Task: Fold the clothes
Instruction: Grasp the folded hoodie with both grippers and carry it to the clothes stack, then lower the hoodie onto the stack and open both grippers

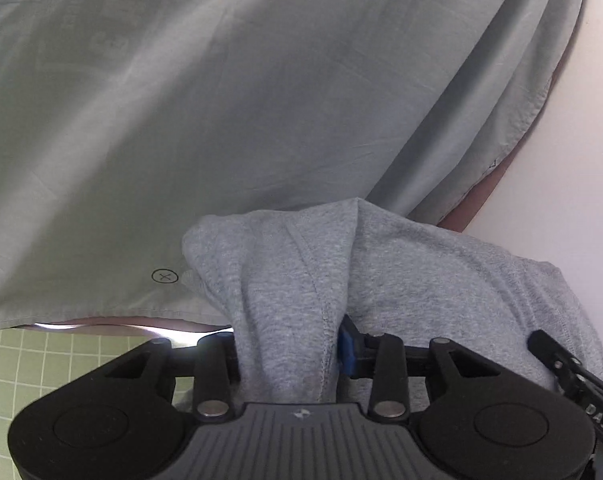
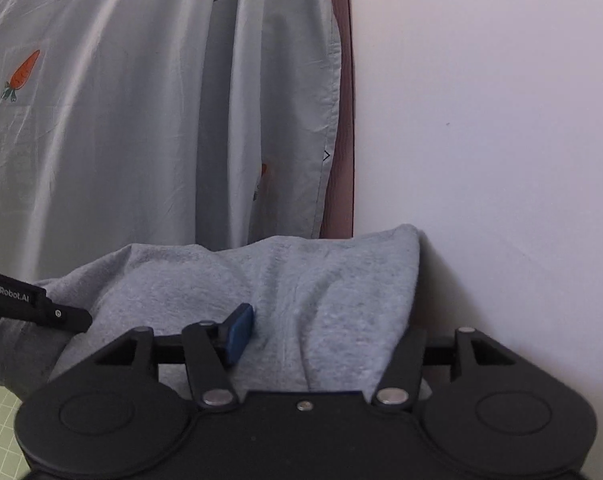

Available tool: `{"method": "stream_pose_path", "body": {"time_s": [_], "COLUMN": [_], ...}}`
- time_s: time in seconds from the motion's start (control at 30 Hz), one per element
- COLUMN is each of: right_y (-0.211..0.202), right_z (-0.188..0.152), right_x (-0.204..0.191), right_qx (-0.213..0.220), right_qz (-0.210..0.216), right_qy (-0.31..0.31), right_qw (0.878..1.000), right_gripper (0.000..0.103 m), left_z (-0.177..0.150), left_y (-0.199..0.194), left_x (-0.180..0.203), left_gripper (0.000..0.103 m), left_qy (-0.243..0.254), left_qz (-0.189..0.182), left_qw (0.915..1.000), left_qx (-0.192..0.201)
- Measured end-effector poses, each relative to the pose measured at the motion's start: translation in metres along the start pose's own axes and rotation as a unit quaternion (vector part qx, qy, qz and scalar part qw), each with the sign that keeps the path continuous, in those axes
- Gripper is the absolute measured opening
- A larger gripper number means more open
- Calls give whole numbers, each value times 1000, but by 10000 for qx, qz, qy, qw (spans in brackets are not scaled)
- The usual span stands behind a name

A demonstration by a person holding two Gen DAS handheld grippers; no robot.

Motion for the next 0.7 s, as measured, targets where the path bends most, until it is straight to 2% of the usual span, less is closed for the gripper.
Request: {"method": "stream_pose_path", "body": {"time_s": [0.07,0.13,0.2,0.23,0.27,0.33,0.43,0.47,0.5,0.57,0.6,0.7], "right_y": [-12,-27,-42,-49,-55,-51,-21,-7,11,41,51,64], "right_z": [1,6,16,23,27,36,42,41,35,15,2,-27], "right_x": [7,11,11,9,6,-5,-24,-26,-25,-18,-13,8], "right_qx": [37,122,319,477,619,816,833,811,608,247,162,-16], "right_qz": [-222,-513,-777,-854,-836,-536,-221,-91,-100,-263,-401,-701], "right_qy": [-128,-320,-466,-516,-559,-578,-592,-481,-373,-255,-259,6], "right_qw": [9997,9981,9954,9939,9930,9935,9945,9955,9974,9990,9987,9975], "right_gripper": [70,71,73,79,82,82,82,82,82,75,75,76], "left_z": [0,3,7,5,4,3,5,6,8,11,14,14], "left_y": [0,2,5,3,3,3,2,0,-3,-10,-14,-16], "left_x": [2,1,-1,-1,-1,1,-1,-6,-11,-23,-33,-58], "left_gripper": [40,41,41,41,41,42,49,58,69,79,82,82], "left_qy": [76,86,45,28,24,36,90,59,29,-68,-153,-322], "left_qz": [34,54,60,54,63,86,125,168,210,323,439,785], "left_qw": [10000,9999,10000,10000,10000,10000,9999,9998,9998,9993,9986,9960], "left_qx": [22,18,0,3,5,8,14,31,48,149,234,296]}}
Point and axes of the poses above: each gripper's, at about its wrist camera, not at the fingertips, and y roughly the way its jaws point, x to its right, z to its top, the point moved 6 cm from there along y, roughly the way its jaws point, and after that the axes turned 1 degree about -y, right-handed, at the moved point
